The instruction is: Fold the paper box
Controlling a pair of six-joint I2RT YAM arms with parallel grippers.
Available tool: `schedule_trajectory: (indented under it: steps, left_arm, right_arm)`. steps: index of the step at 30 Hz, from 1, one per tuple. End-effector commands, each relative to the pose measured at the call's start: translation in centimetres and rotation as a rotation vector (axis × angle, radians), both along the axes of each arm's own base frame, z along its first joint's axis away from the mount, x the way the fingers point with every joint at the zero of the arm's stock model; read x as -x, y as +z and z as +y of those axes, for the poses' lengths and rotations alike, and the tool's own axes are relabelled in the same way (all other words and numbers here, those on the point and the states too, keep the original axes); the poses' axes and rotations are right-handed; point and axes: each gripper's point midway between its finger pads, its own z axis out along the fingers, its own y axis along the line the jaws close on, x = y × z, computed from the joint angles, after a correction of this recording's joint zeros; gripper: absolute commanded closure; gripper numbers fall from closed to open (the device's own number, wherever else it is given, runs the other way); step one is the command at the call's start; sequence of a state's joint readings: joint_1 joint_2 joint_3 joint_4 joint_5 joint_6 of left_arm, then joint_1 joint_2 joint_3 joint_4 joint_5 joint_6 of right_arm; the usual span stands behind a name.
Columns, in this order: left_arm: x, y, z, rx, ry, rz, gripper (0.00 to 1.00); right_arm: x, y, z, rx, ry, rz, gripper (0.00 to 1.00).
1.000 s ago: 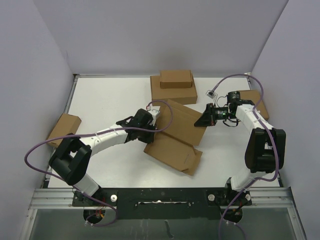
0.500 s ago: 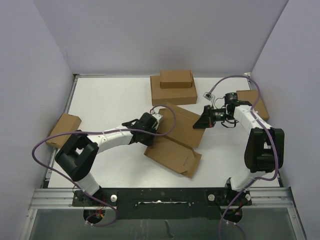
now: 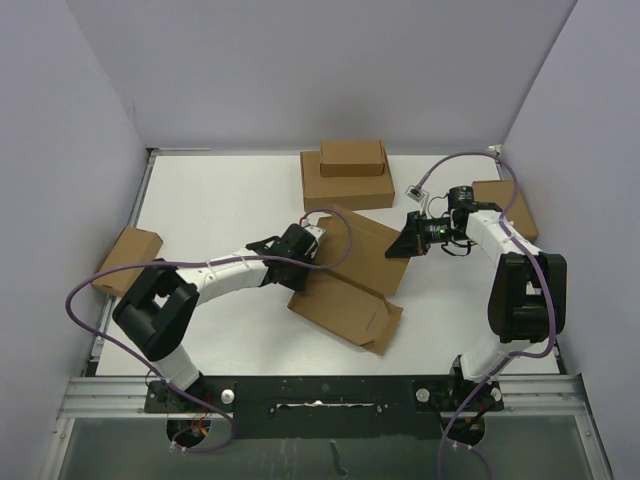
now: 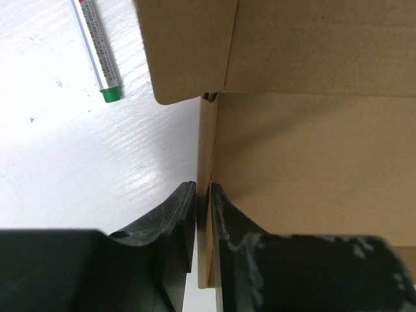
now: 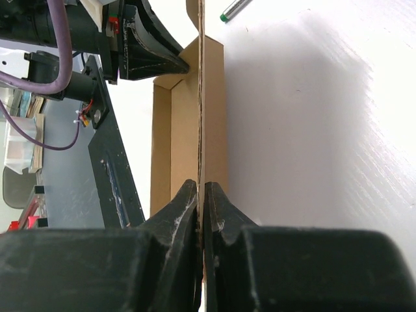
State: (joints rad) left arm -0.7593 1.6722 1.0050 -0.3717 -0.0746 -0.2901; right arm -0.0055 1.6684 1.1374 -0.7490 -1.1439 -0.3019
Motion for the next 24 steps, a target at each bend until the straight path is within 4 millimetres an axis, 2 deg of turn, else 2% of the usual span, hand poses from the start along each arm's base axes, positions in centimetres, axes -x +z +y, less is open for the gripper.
schedule_trajectory:
  steps: [1,7,13,20,21,24]
  left_arm:
    - [-1.1,1.5,-0.6,0.056,0.052,-0.027,0.84]
    - [-1.1,1.9,-0.6,0.067,0.062,-0.025,0.84]
    - [-1.0,1.3,-0.1,0.051,0.072,-0.022,0.82]
    - [-2.0,1.0,-0.6,0.056,0.084,-0.05,0.8]
    - [-2.1,0.9,-0.5,0.05,0.086,-0.054,0.83]
    - [-2.2,0.3,-0.2,0.014,0.079,-0.053,0.99]
  right_arm:
    - [-0.1,0.6,0.3,-0.026,0.011,-0.015,1.0]
    - [-0.1,0.6,0.3,-0.025,0.011,-0.015,1.0]
    - [-0.1,0.5,0.4,-0.024,0.014,-0.015,1.0]
    - [0.0,0.4,0.4,-0.023,0.017,-0.013,1.0]
    - [0.0,0.4,0.4,-0.023,0.017,-0.014,1.0]
    - [0.0,0.4,0.4,-0.017,0.016,-0.014,1.0]
